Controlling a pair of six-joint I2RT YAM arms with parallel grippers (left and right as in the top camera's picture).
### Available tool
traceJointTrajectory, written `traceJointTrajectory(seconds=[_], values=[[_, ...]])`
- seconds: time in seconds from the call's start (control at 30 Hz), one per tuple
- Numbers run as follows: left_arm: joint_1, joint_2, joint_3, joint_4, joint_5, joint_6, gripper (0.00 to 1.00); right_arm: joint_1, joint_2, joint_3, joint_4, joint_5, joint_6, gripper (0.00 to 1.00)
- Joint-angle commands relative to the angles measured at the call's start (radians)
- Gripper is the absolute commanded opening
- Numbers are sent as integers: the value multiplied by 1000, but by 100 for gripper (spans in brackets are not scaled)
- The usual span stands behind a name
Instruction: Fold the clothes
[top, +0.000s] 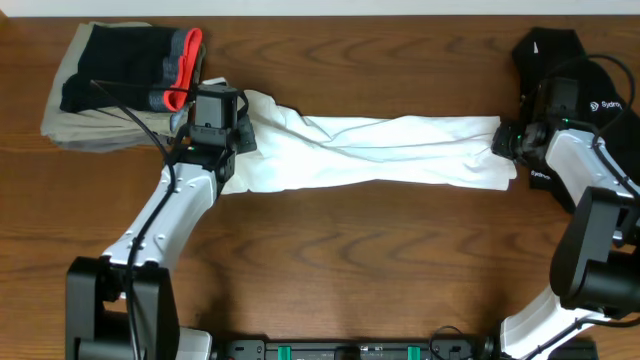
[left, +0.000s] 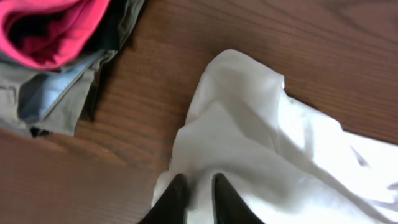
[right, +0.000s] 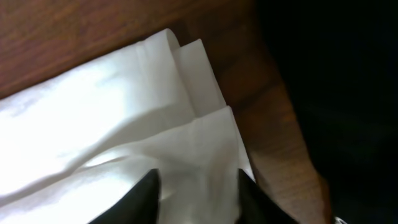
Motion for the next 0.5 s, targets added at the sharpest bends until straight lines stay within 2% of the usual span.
traceJointTrajectory(seconds=[0.0, 0.13, 0.2, 0.33, 0.37, 0.47], values=[[3, 17, 18, 5, -16, -7, 36, -5, -1, 18, 10, -22, -22, 46], [3, 17, 18, -2, 8, -7, 36, -5, -2, 26, 9, -33, -21, 48], [3, 17, 18, -12, 40, -7, 31, -4, -2, 33, 4, -42, -21, 49], [3, 17, 18, -49, 56, -7, 31, -5, -2, 53, -18, -58, -21, 50], [3, 17, 18, -56, 56, -7, 37, -6, -2, 56, -21, -58, -26, 51], [4, 15, 18, -71, 56, 16, 69, -17, 1, 56, -21, -46, -29, 59]])
